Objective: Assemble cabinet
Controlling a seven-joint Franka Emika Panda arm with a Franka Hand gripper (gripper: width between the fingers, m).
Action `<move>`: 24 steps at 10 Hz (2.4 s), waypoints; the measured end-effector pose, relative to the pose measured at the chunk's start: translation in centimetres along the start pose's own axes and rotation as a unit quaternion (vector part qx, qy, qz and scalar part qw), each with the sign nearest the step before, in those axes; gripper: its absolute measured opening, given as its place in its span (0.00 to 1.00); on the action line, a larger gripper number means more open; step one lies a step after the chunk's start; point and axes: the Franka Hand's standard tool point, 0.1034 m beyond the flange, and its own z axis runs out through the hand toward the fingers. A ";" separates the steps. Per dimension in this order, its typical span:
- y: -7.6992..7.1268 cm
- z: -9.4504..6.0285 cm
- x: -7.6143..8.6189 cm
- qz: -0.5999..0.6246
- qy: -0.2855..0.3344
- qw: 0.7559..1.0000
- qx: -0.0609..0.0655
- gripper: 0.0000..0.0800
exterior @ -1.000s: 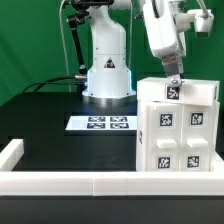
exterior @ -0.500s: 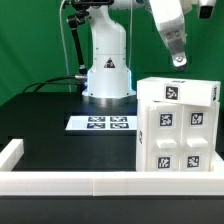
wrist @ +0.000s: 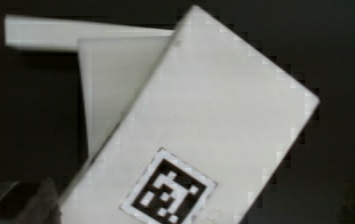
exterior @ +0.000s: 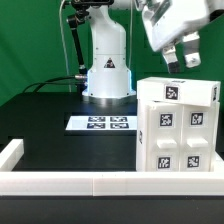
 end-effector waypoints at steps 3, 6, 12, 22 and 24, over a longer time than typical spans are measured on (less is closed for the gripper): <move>-0.5 0.1 -0.5 -0.198 -0.020 0.980 -0.020 1.00; -0.7 0.3 -0.4 -0.310 -0.024 0.950 -0.023 1.00; -0.6 0.2 0.1 -0.651 -0.007 0.757 -0.051 1.00; 1.4 2.2 0.6 -0.875 -0.061 0.473 -0.084 1.00; 1.8 2.8 0.7 -0.872 -0.065 0.477 -0.086 1.00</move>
Offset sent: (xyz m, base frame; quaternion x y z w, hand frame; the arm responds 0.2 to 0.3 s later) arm 0.0157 0.0156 0.0017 -0.0523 -0.0623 -0.3361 0.9383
